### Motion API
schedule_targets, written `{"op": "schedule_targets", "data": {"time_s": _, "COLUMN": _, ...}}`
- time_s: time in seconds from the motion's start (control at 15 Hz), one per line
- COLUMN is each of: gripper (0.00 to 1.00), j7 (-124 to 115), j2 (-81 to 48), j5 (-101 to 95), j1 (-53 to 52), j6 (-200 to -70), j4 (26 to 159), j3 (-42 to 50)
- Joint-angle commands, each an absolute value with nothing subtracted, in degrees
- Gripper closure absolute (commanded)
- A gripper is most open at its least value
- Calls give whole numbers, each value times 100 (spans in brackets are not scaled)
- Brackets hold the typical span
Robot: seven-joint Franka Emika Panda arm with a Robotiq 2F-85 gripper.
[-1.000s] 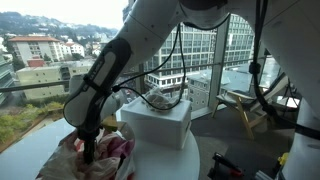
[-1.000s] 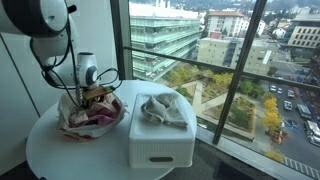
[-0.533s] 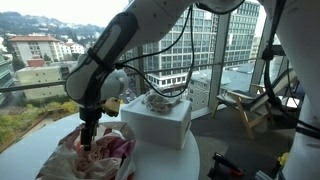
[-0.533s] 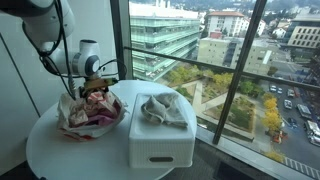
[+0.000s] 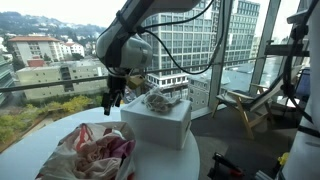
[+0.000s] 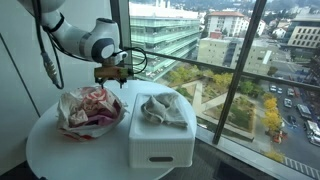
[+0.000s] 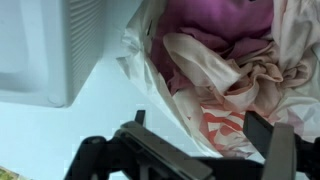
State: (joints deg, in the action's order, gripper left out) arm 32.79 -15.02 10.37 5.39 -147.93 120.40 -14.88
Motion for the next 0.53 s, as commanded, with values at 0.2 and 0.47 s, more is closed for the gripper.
{"op": "schedule_targets", "data": {"time_s": 0.2, "gripper": 0, "j7": 2406, "j2": -623, "j5": 1237, "j1": 698, "j6": -14886, "j4": 12606, "j3": -465}}
{"op": "schedule_targets", "data": {"time_s": 0.47, "gripper": 0, "j7": 1327, "j2": -1001, "j5": 910, "j1": 630, "j6": -15281, "j4": 12510, "j3": 48}}
